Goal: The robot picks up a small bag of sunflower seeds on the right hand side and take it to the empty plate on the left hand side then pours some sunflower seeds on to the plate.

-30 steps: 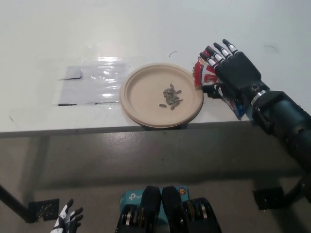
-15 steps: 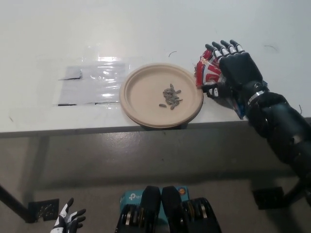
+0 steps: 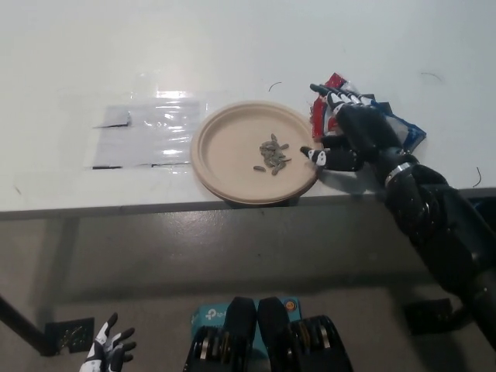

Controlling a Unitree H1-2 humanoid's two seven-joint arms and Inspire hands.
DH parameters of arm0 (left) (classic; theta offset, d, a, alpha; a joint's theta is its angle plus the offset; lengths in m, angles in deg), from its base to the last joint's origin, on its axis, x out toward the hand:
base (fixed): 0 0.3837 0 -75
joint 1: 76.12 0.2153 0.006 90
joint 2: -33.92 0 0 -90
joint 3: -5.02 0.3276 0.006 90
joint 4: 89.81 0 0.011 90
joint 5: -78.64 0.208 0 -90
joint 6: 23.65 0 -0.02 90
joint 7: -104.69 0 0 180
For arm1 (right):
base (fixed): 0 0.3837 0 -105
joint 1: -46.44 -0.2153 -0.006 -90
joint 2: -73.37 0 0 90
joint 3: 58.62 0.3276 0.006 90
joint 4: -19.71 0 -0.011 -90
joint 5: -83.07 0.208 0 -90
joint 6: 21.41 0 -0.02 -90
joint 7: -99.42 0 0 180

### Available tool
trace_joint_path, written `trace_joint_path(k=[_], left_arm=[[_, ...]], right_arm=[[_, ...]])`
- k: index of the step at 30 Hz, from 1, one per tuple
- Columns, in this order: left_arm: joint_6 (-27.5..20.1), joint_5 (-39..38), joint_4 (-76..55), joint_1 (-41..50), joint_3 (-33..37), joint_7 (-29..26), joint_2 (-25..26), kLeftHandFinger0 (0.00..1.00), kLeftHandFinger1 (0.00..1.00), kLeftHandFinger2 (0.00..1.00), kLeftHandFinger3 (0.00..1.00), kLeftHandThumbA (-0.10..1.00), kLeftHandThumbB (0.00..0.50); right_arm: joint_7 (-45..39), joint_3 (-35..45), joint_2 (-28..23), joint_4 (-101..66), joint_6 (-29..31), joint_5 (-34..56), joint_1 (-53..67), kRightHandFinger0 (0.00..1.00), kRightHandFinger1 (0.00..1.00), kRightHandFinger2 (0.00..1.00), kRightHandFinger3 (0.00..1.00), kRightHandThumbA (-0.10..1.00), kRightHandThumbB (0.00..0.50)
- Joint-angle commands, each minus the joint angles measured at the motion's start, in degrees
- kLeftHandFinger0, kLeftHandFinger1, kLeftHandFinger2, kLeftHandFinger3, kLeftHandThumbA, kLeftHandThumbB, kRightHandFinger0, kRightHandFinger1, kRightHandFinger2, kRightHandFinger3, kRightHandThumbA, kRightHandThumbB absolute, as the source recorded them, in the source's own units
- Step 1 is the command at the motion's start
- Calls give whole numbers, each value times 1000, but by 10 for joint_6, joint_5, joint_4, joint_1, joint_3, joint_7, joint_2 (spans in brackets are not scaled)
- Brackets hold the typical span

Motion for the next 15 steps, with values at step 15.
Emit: trace_joint_path(k=[15], left_arm=[[-23, -4, 14, -56, 9, 1, -17, 1000, 1000, 1000, 1000, 1000, 225]], right_arm=[[-6, 129, 1, -803, -3, 212, 312, 1000, 1000, 1000, 1000, 1000, 459]])
